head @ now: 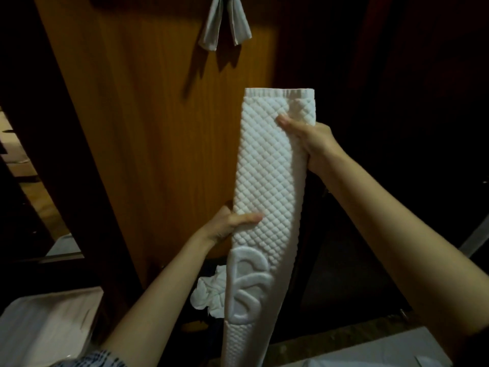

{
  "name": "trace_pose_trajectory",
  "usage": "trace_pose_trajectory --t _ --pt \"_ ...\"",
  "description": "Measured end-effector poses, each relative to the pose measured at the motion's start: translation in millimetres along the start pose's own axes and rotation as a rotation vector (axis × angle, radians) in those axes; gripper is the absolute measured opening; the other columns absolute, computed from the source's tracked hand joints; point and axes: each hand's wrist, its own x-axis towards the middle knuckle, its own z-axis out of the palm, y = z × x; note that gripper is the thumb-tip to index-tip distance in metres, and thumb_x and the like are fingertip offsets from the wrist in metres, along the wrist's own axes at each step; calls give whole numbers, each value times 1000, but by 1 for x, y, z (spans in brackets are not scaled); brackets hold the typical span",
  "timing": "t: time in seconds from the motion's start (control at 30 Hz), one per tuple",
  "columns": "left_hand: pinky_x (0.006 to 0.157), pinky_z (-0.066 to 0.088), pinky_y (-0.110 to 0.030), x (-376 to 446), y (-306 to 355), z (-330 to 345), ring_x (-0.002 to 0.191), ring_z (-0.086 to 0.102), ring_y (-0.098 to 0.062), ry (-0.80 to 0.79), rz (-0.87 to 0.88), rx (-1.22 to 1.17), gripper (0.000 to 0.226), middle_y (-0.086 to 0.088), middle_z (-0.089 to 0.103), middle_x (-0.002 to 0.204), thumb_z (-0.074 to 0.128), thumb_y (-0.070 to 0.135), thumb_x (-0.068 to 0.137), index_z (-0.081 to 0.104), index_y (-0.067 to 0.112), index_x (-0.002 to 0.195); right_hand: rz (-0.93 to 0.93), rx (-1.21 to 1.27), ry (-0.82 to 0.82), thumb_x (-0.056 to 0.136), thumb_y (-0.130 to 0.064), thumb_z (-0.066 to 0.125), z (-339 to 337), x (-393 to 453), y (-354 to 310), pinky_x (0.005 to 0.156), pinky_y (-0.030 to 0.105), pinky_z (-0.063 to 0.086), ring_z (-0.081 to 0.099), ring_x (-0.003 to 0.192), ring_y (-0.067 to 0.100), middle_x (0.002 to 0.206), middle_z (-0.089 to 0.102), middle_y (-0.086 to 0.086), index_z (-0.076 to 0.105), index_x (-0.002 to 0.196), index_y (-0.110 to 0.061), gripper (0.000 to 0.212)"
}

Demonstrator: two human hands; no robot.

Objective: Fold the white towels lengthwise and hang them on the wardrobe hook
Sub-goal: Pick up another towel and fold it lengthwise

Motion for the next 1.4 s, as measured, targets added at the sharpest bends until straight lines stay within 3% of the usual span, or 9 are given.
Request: trace_pose_trajectory --t 0.13,0.23,0.5,0.7,0.87,1.0,1.13,1.27,1.4 --pt "73 55 -22 3 14 15 99 68 -11 49 70 34 72 8 73 102 90 47 43 63 22 105 119 -20 -90 81 -23 71 -18 11 -4 75 33 58 70 92 23 103 72 9 64 111 -7 35" --pt "74 56 -25 4 19 21 99 68 -14 41 65 72 49 4 73 103 82 31 61 64 19 104 182 16 -154 86 -26 64 -33 9 7 78 37 57 68 100 25 115 67 10 57 123 -9 41" --pt "66 57 -29 9 46 34 85 71 -23 110 68 -19 19 -9 74 91 70 16 76 68 7 93 435 128 -294 87 -40 56 -40 -36 72 92 42 50 61 112 33 123 62 20 55 127 -5 54" --pt "67 58 -35 16 70 44 85 71 -29 303 58 -29 42 -20 70 101 72 15 81 58 -3 116 377 394 -440 87 -59 43 -53 -54 98 98 45 48 52 122 35 133 54 21 51 134 -13 66" --pt "68 57 -37 21 95 39 81 69 -27 404 16 -260 25 -21 67 103 65 16 87 59 0 106 308 -39 -366 80 -46 66 -60 -64 110 85 31 55 65 107 21 120 66 7 68 114 -22 42" --pt "56 54 -29 21 102 33 65 70 -18 468 7 -337 20 -6 73 73 66 29 86 61 9 88 126 -261 -246 78 -43 65 -58 -61 108 77 23 56 69 97 13 113 70 2 66 109 -24 37" --pt "79 55 -33 11 84 31 99 68 -19 231 17 -158 57 -4 71 108 61 63 74 64 20 111 -8 -127 -169 92 -26 56 -46 -48 90 75 22 55 69 95 12 105 71 -5 64 108 -26 18" --pt "88 52 -43 0 62 32 106 64 -27 114 -54 -319 84 -13 66 118 79 61 52 62 15 120 -13 -107 -156 93 -27 56 -38 -35 69 68 22 55 70 88 13 97 73 -4 65 104 -24 15" --pt "93 50 -43 0 61 33 107 62 -29 142 -61 -349 54 -14 66 116 68 45 76 64 13 119 82 -229 -173 91 -34 57 -38 -23 62 79 28 55 68 95 16 107 71 2 64 110 -21 24"
